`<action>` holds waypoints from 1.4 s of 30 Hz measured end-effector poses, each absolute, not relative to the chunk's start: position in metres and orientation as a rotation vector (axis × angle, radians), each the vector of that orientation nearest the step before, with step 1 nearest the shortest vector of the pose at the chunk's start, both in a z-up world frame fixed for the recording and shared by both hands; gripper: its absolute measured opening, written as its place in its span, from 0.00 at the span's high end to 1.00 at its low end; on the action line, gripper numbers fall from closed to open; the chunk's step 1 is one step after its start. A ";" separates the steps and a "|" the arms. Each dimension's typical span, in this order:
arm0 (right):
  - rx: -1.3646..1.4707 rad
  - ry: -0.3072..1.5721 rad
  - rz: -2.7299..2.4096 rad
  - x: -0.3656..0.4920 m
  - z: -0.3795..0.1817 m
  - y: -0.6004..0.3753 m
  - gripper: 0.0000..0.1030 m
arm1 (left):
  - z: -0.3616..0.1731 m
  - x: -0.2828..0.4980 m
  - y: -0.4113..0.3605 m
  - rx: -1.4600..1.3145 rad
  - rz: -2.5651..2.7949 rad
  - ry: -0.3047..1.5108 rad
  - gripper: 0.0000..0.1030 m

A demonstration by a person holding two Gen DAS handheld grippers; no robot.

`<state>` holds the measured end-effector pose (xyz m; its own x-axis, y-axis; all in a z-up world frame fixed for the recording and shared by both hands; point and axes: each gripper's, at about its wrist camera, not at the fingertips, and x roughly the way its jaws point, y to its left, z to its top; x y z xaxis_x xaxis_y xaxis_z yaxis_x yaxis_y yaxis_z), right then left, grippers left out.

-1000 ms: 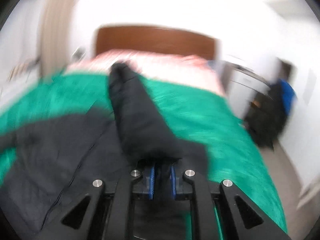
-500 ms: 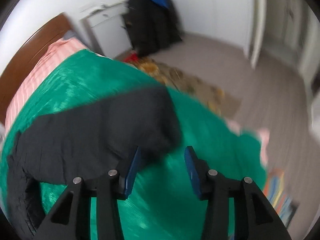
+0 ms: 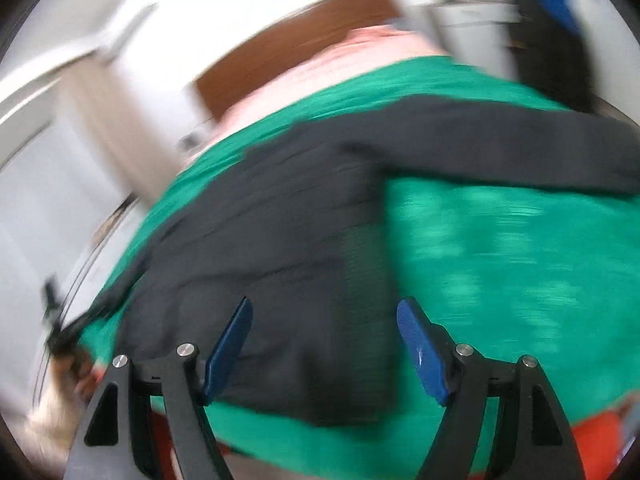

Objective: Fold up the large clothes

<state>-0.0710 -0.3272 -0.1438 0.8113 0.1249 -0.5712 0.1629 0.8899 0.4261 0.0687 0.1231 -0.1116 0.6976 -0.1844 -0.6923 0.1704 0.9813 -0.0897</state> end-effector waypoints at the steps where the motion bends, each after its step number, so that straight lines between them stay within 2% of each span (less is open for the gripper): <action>1: 0.447 0.648 0.016 -0.065 -0.148 -0.315 0.28 | -0.116 0.066 0.114 0.014 -0.223 0.779 0.04; 4: 0.334 0.825 -0.065 -0.041 -0.186 -0.294 0.28 | -0.155 0.071 0.100 0.116 -0.191 0.885 0.03; 5: 0.329 0.860 -0.077 -0.038 -0.200 -0.294 0.28 | -0.166 0.074 0.103 0.111 -0.173 0.927 0.01; 7: 0.330 0.819 -0.088 -0.041 -0.203 -0.291 0.26 | -0.176 0.081 0.118 -0.016 -0.182 0.985 0.00; 8: 0.326 0.813 -0.092 -0.042 -0.204 -0.290 0.22 | -0.175 0.084 0.120 -0.045 -0.179 0.996 0.00; 13: 0.195 0.795 -0.119 -0.040 -0.209 -0.256 0.05 | -0.171 0.083 0.107 0.054 -0.143 0.962 0.00; 16: 0.163 0.798 -0.134 -0.032 -0.209 -0.250 0.01 | -0.169 0.083 0.100 0.089 -0.130 0.943 0.00; 31: 0.123 0.787 -0.161 -0.040 -0.212 -0.245 0.00 | -0.179 0.082 0.099 0.101 -0.123 0.933 0.00; 42: 0.130 0.772 -0.183 -0.041 -0.211 -0.244 0.00 | -0.181 0.093 0.103 0.029 -0.103 1.048 0.00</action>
<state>-0.0411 -0.2442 -0.2113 0.7016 -0.1168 -0.7029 0.2118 0.9761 0.0492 0.0926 0.1029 -0.1806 0.4947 -0.0706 -0.8662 0.0987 0.9948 -0.0247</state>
